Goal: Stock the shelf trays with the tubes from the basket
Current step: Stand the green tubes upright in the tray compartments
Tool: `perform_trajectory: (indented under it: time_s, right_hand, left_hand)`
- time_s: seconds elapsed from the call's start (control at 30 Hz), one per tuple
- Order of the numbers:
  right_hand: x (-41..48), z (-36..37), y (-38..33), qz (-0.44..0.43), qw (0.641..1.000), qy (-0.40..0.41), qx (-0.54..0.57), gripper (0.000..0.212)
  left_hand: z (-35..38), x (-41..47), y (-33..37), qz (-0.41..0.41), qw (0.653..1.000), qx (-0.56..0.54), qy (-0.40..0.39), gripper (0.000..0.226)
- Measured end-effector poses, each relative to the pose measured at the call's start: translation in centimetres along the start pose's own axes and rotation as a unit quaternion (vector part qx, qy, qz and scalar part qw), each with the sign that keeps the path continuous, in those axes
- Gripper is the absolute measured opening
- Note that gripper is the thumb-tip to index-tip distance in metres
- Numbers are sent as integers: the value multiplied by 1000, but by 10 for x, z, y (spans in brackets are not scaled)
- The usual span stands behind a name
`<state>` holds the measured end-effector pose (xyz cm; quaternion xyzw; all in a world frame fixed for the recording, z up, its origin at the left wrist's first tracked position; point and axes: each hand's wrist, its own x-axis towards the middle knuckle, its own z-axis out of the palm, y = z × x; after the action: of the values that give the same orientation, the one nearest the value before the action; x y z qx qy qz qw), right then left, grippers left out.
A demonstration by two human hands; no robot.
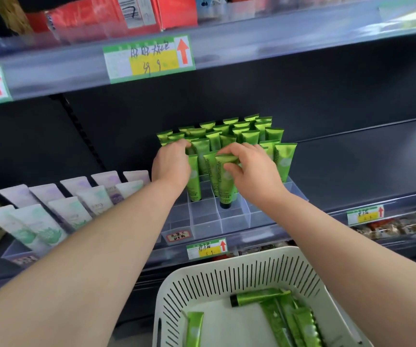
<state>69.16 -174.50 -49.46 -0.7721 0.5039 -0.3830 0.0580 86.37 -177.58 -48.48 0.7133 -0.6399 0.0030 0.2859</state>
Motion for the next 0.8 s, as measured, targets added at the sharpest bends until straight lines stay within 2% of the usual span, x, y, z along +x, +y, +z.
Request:
perform_trajectory:
  time_s: [0.13,0.27,0.4,0.6,0.8]
  right_hand:
    - [7,-2,-13,2,1000,15,-8,27]
    - [17,-1,-25,3,999,22,-30,28]
    - [25,9,-30,5,999,0,-49,29]
    - [38,27,-37,4,998,-20,-64,32]
    - [43,40,-33,13,995,-50,-84,33]
  left_hand:
    - [-11,-12,-2,0,1000,-9,14,51]
    - [-18,-33,-6,28,1000,-3,8,40]
    - [-23,-48,-18,43,999,-9,-18,45]
    - [-27,-54,-38,62,994,28,-83,38]
    - [-22,-57,-45,71,993,24,-96,34]
